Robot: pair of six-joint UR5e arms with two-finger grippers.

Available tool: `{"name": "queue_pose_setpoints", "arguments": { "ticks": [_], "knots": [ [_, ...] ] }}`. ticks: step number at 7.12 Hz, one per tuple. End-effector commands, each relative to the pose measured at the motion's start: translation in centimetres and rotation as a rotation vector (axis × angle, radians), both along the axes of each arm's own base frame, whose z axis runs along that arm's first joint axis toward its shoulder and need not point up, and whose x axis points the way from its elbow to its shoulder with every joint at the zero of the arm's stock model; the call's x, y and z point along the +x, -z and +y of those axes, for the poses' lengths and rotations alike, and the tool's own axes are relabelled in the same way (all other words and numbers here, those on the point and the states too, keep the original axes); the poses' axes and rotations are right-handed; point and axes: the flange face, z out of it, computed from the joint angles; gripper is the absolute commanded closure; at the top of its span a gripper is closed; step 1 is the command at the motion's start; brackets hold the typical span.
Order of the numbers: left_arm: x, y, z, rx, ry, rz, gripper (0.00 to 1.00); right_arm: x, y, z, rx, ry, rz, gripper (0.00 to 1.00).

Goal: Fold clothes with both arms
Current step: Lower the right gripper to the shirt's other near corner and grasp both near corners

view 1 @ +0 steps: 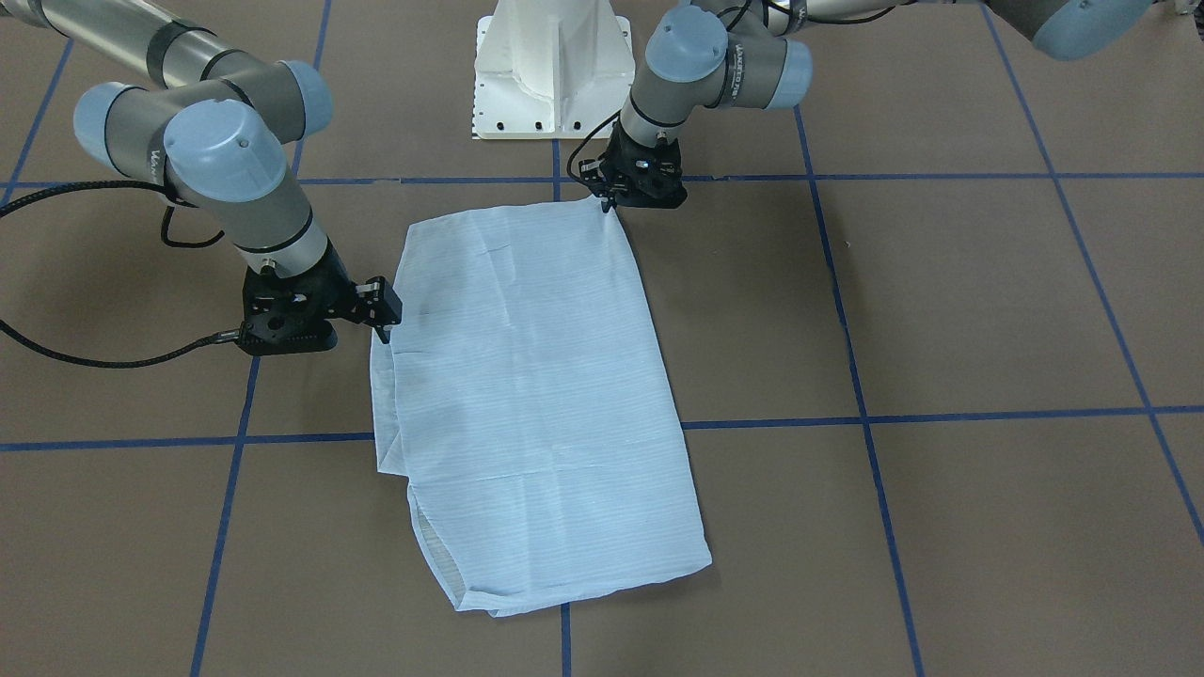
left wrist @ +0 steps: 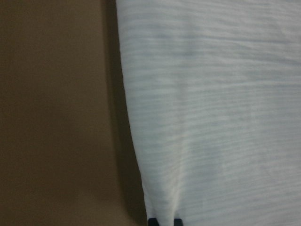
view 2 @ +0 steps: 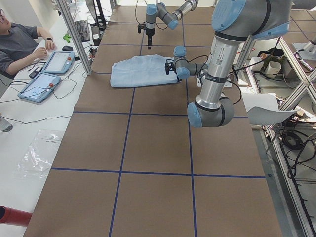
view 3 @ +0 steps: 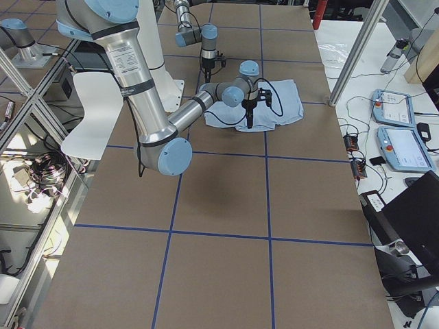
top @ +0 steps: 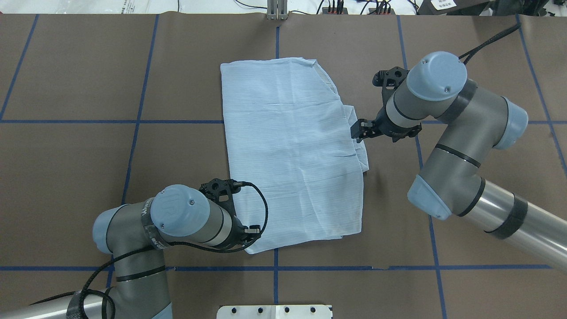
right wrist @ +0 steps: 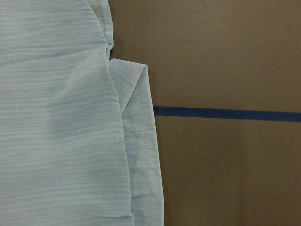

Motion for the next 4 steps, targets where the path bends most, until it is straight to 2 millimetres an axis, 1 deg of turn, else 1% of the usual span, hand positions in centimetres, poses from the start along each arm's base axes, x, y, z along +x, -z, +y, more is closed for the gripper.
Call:
{"name": "queue_pose_setpoints", "arguments": {
  "ticks": [1,2,3,4],
  "knots": [
    [-0.7,0.5,0.1,0.004,0.003,0.014,1.0,0.4,2.5,7.2,-0.178,-0.135,-0.086,0.0],
    [-0.7,0.5,0.2,0.004,0.001,0.014,1.0,-1.9,3.1,11.9,-0.303,-0.244,-0.1,0.0],
    [-0.7,0.7,0.2,0.003,0.002,0.017,1.0,-5.4,3.0,16.3,-0.392,-0.359,-0.096,0.0],
    [-0.7,0.8,0.2,0.004,0.002,0.02,1.0,-7.9,3.3,19.4,-0.406,-0.444,-0.107,0.0]
  ]
}}
